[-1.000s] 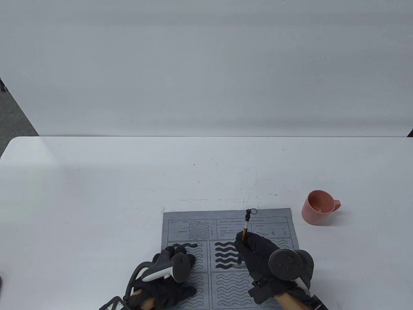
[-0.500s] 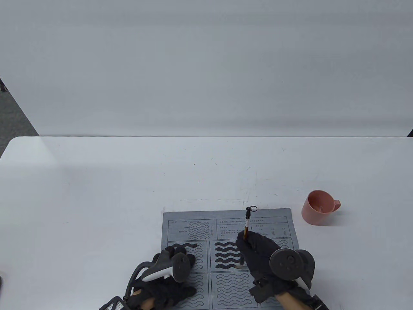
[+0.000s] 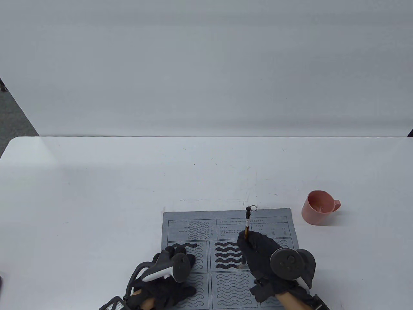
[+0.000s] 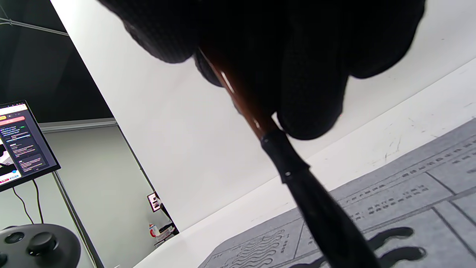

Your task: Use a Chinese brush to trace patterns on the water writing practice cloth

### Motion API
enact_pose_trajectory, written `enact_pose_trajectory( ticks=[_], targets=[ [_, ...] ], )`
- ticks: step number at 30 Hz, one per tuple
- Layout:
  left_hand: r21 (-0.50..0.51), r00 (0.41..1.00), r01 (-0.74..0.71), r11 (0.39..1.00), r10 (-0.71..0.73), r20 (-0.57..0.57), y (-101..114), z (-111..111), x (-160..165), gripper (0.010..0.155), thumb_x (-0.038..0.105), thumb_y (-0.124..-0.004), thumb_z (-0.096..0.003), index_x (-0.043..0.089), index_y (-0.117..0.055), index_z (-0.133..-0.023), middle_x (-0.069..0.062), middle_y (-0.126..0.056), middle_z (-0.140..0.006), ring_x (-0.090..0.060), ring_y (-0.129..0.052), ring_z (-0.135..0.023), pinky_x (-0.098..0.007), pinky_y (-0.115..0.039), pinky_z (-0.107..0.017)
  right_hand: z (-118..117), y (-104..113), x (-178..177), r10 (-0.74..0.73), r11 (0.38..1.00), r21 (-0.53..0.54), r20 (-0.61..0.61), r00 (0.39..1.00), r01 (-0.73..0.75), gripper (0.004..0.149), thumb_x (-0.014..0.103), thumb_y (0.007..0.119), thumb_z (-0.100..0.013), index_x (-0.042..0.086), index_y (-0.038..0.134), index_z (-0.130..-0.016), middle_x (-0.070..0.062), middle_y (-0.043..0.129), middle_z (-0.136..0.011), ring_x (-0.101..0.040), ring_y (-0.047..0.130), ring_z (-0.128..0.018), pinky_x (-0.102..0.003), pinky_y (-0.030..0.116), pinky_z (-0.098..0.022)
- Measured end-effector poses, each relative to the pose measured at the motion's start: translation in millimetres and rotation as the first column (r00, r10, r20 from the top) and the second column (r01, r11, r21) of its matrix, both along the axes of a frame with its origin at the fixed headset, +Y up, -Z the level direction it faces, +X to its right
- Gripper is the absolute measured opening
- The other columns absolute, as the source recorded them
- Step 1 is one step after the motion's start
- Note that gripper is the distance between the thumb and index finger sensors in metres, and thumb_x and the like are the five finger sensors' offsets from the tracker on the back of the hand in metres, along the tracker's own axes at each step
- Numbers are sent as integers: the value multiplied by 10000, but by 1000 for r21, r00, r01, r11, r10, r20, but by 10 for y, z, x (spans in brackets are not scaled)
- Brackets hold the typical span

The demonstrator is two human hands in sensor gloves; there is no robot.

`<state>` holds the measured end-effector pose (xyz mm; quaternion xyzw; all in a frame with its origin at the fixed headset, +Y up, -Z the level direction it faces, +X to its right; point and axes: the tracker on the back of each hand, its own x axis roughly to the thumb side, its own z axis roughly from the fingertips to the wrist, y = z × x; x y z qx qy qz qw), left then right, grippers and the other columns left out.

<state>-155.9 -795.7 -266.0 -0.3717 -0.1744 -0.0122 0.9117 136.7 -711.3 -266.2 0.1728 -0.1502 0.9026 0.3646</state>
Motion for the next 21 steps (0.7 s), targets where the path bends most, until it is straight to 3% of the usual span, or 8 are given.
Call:
enact_pose_trajectory(
  ticks=[21],
  targets=[
    [0, 1000, 0, 1000, 0, 0, 0, 0, 0, 908, 686, -482, -455, 419, 208, -981, 30, 340, -1026, -347, 310, -960, -613, 77, -715, -15, 14, 35, 11, 1000, 4, 27, 1000, -11, 375, 357, 729, -554, 105, 830, -813, -153, 996, -701, -330, 1038, -514, -634, 758, -522]
  ],
)
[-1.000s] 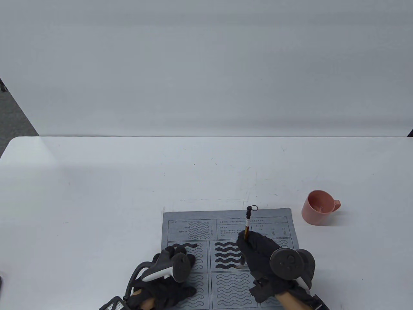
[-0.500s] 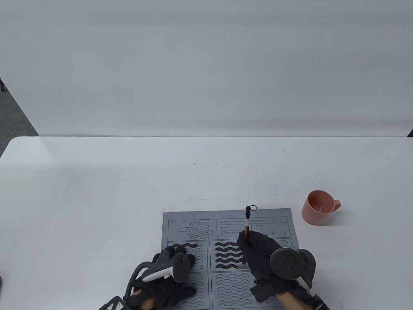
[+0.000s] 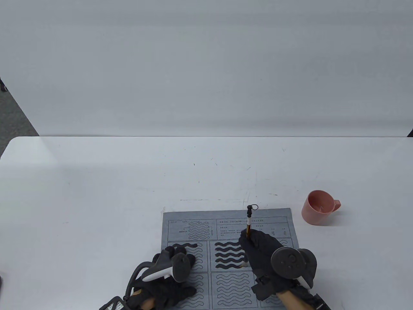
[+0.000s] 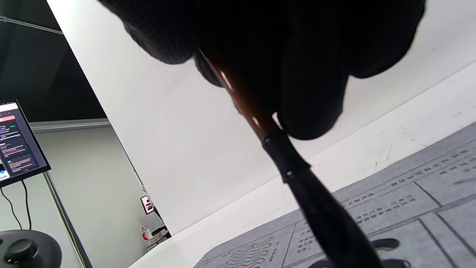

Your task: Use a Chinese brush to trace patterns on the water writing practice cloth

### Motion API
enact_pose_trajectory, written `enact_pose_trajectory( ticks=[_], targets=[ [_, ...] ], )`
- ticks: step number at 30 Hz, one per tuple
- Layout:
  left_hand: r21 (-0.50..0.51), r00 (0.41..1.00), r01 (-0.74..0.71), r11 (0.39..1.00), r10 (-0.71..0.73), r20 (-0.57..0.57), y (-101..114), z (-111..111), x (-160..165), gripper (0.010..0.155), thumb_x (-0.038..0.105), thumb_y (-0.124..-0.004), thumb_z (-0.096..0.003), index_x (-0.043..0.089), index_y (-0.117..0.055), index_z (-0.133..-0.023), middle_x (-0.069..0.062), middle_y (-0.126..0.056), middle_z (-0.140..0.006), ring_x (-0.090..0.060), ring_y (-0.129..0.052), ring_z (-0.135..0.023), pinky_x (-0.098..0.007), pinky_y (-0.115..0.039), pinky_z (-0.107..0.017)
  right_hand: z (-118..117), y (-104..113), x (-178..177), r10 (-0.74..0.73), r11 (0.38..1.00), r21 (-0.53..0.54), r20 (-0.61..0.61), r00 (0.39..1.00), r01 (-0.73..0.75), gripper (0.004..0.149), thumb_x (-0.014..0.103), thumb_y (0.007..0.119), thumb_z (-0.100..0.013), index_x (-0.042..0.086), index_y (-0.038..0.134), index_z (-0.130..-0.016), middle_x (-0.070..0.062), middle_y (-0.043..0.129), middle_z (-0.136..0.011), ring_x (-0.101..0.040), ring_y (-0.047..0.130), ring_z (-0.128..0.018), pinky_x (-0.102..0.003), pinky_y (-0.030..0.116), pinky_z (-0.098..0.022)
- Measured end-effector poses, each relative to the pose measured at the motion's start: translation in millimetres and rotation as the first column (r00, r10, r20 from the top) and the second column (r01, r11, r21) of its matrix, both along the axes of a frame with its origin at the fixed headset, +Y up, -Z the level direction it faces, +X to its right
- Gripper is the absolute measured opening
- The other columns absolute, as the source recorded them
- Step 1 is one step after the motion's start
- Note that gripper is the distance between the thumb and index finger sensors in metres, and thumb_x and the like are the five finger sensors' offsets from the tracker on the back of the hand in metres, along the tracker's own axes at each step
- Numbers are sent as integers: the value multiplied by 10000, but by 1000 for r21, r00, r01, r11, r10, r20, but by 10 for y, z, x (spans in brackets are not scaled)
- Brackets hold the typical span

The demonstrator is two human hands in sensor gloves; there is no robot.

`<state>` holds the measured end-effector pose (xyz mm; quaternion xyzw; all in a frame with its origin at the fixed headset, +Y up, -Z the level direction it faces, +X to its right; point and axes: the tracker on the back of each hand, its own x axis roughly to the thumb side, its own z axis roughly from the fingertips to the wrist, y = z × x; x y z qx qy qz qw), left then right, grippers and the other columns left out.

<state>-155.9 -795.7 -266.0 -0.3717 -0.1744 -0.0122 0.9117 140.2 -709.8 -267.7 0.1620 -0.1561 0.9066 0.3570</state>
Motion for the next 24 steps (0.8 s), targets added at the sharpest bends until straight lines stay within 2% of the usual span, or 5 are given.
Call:
enact_pose_trajectory(
  ticks=[24],
  targets=[
    [1, 1000, 2, 1000, -2, 1, -1, 0, 0, 907, 686, -483, -454, 419, 206, -981, 30, 339, -1027, -347, 309, -960, -613, 77, -714, -9, 18, 30, 29, 1000, -12, 43, 999, -28, 368, 362, 741, -557, 108, 838, -805, -154, 1002, -691, -328, 1040, -502, -633, 758, -521]
  ],
)
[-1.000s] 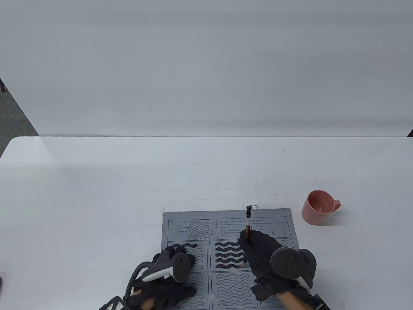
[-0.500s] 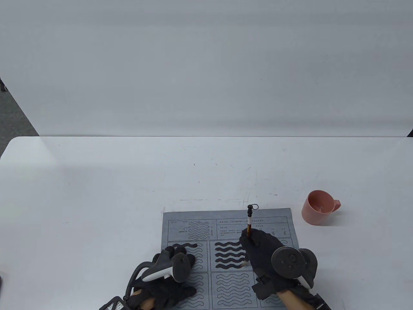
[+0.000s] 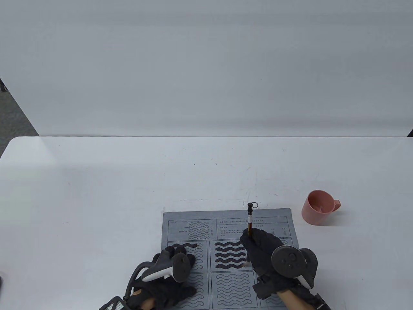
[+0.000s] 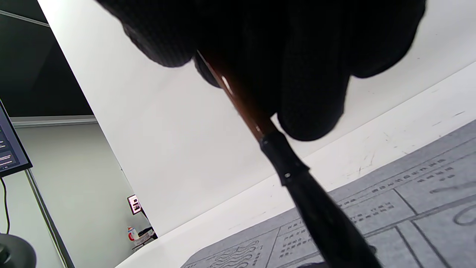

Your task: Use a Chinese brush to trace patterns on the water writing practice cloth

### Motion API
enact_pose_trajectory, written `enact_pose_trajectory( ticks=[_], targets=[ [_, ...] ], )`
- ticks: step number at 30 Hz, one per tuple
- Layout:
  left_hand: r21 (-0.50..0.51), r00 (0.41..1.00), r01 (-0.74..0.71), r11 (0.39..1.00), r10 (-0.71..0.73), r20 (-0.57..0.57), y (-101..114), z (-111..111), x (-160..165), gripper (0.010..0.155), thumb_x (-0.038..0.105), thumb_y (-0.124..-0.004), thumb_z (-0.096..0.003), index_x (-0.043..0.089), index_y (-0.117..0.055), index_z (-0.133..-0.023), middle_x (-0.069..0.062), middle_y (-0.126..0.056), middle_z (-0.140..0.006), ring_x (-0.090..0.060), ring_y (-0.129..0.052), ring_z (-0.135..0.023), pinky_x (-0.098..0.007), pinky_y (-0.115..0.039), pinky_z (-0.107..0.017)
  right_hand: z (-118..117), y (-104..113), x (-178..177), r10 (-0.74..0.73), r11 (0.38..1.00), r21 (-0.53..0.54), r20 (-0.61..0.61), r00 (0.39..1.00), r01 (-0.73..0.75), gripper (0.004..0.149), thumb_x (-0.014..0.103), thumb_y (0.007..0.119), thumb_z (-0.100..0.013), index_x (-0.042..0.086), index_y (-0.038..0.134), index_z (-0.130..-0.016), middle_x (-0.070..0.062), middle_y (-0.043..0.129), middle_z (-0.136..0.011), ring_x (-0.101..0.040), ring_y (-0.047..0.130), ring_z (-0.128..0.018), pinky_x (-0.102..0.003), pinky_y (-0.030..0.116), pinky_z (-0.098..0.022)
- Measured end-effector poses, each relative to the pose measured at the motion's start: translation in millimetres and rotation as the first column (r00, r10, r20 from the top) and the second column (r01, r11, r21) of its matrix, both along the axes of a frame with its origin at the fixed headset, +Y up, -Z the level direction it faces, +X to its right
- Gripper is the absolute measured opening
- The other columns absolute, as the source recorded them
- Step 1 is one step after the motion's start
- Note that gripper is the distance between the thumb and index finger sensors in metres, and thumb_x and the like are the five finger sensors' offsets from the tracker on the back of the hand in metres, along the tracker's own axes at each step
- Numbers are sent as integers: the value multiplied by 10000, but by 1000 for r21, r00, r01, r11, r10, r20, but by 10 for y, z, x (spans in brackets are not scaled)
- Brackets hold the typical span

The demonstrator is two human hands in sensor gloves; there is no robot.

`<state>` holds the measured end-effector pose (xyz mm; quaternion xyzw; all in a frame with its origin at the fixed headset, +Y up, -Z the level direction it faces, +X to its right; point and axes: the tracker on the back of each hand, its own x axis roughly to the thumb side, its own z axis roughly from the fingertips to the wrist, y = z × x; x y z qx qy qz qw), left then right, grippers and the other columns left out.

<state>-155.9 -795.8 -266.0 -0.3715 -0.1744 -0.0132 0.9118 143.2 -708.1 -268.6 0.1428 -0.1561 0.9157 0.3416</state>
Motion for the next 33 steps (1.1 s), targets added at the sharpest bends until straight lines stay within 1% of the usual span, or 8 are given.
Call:
enact_pose_trajectory(
  ticks=[23, 28, 30, 33],
  targets=[
    [0, 1000, 0, 1000, 0, 0, 0, 0, 0, 907, 686, -482, -454, 419, 205, -982, 30, 338, -1028, -348, 308, -962, -614, 75, -715, -15, 3, 22, -3, 1000, 6, 15, 1000, 3, 371, 370, 740, -558, 105, 841, -797, -149, 1006, -672, -317, 1041, -481, -630, 760, -521],
    [0, 1000, 0, 1000, 0, 0, 0, 0, 0, 907, 686, -482, -455, 418, 206, -981, 29, 339, -1027, -348, 309, -961, -614, 75, -715, -4, 24, 57, -76, 997, 23, 25, 997, 76, 380, 378, 718, -562, 104, 836, -797, -142, 1005, -670, -311, 1042, -478, -621, 765, -519],
    [0, 1000, 0, 1000, 0, 0, 0, 0, 0, 907, 686, -482, -455, 417, 205, -982, 29, 338, -1028, -349, 308, -961, -615, 74, -715, 5, 68, 103, -129, 991, 41, 38, 991, 127, 382, 380, 712, -563, 106, 830, -801, -139, 1003, -676, -310, 1042, -483, -617, 767, -517],
    [1, 1000, 0, 1000, 0, 0, -1, 0, 0, 906, 686, -482, -455, 419, 206, -981, 31, 338, -1027, -347, 308, -961, -613, 76, -715, 14, 138, 184, -164, 984, 76, 61, 985, 159, 385, 382, 710, -564, 108, 826, -808, -139, 1003, -685, -306, 1045, -487, -604, 772, -516]
  ],
)
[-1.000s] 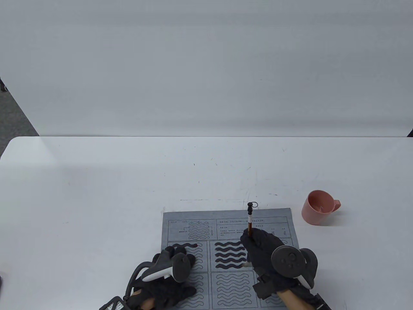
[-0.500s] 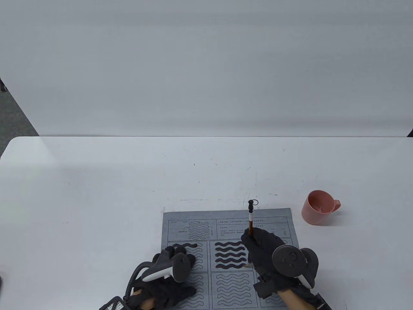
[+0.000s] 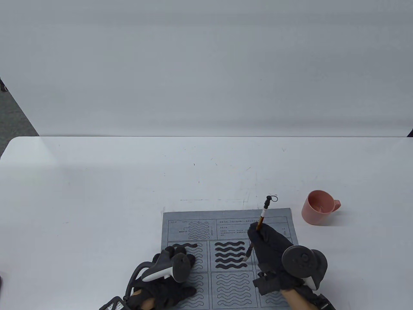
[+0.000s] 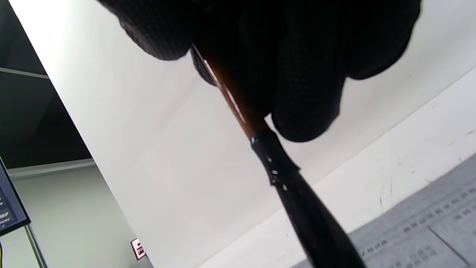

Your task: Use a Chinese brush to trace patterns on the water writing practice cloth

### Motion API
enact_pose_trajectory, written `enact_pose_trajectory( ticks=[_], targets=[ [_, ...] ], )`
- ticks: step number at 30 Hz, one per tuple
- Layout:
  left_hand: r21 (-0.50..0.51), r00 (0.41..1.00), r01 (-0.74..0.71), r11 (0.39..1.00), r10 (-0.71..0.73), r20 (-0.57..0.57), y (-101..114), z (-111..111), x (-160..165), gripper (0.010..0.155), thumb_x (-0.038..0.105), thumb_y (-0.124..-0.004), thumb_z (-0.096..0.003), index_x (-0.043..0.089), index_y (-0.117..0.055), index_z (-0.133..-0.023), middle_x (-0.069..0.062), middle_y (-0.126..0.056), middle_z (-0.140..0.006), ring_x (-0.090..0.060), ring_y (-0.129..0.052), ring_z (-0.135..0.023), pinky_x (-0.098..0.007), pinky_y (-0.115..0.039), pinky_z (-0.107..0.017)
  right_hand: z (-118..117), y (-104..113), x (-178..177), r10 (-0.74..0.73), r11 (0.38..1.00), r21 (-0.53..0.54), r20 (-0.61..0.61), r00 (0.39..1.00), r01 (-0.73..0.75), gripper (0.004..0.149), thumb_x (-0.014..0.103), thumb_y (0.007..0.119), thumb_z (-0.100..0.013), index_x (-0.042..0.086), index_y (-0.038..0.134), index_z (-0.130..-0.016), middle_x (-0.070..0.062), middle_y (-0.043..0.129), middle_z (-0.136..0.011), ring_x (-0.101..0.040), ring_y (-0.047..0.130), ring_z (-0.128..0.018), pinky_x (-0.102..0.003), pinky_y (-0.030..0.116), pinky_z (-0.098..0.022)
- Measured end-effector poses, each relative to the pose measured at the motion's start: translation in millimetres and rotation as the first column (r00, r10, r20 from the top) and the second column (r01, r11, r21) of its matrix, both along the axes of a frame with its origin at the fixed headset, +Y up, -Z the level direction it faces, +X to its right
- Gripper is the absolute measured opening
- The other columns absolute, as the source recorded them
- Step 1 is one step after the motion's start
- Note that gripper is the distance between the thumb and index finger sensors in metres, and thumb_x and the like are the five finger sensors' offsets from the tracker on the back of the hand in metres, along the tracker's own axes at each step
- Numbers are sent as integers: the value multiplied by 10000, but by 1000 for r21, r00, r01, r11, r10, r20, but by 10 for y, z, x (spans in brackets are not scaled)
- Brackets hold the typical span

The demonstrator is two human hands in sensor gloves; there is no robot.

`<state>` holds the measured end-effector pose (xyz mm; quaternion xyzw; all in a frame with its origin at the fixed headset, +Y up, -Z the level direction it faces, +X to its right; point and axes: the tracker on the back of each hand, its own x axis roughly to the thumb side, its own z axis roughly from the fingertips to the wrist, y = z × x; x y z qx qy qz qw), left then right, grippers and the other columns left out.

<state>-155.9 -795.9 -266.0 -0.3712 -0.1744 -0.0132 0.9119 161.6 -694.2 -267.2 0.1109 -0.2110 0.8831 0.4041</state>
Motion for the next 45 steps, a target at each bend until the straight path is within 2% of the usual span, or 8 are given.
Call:
enact_pose_trajectory(
  ticks=[5, 11, 16, 24, 28, 33, 37, 45],
  targets=[
    [0, 1000, 1, 1000, -1, 1, 0, -1, 0, 907, 686, -482, -454, 418, 205, -982, 30, 338, -1028, -349, 307, -962, -614, 74, -715, -2, 179, 295, -79, 994, 78, 84, 993, 72, 388, 378, 716, -562, 104, 826, -812, -140, 1009, -690, -300, 1061, -477, -583, 795, -494],
    [-1, 1000, -3, 1000, 3, 0, -2, 2, -4, 905, 686, -482, -457, 419, 204, -983, 29, 337, -1028, -348, 308, -961, -613, 76, -714, 175, 472, 1211, -323, 912, 350, 291, 901, 214, 402, 327, 681, -547, 74, 768, -847, -149, 967, -751, -320, 1041, -549, -598, 770, -521],
    [-4, 1000, -3, 1000, 3, 1, -3, 0, -5, 907, 685, -484, -456, 419, 206, -981, 29, 339, -1026, -348, 310, -959, -614, 77, -713, 201, 312, 1994, -425, 889, 351, 394, 815, 294, 427, 298, 648, -538, 86, 706, -904, -158, 909, -857, -337, 1013, -672, -600, 744, -577],
    [-7, 1000, -7, 1000, 7, -3, -8, -1, -4, 907, 685, -484, -455, 420, 209, -977, 34, 345, -1021, -344, 318, -954, -612, 86, -708, -140, -196, 2017, -422, 903, 117, 418, 804, 413, 438, 309, 641, -551, 119, 672, -945, -159, 849, -950, -360, 971, -783, -610, 697, -617],
    [-10, 1000, -5, 1000, 5, -2, -7, -3, -6, 907, 685, -483, -455, 420, 211, -975, 34, 347, -1018, -343, 320, -951, -611, 86, -707, -247, -282, 1856, -294, 939, -47, 408, 864, 341, 476, 381, 596, -561, 155, 687, -971, -180, 624, -1116, -435, 681, -982, -638, 485, -670],
    [-12, 1000, -9, 1000, 9, -6, -10, -1, -8, 905, 688, -482, -455, 422, 209, -976, 36, 345, -1018, -341, 319, -951, -610, 90, -706, -267, -414, 1887, -280, 908, -148, 483, 829, 393, 500, 383, 610, -585, 138, 661, -1018, -233, 479, -1163, -509, 552, -1007, -685, 431, -662],
    [-15, 1000, -7, 1000, 7, -6, -8, 0, -7, 908, 686, -483, -454, 423, 214, -972, 38, 350, -1014, -339, 325, -947, -608, 94, -704, -321, -448, 1949, -215, 880, -299, 440, 872, 368, 574, 308, 527, -593, -14, 515, -1067, -323, 352, -1162, -570, 504, -1004, -700, 422, -663],
    [-1, 1000, -1, 1000, 1, 0, 16, -29, -28, 909, 684, -509, -451, 437, 185, -985, 50, 324, -1034, -330, 299, -971, -605, 69, -725, -247, -338, 1697, 24, 817, -525, 445, 895, 239, 611, 309, 529, -607, -110, 497, -1050, -420, 469, -1105, -630, 627, -917, -727, 510, -623]
  ],
)
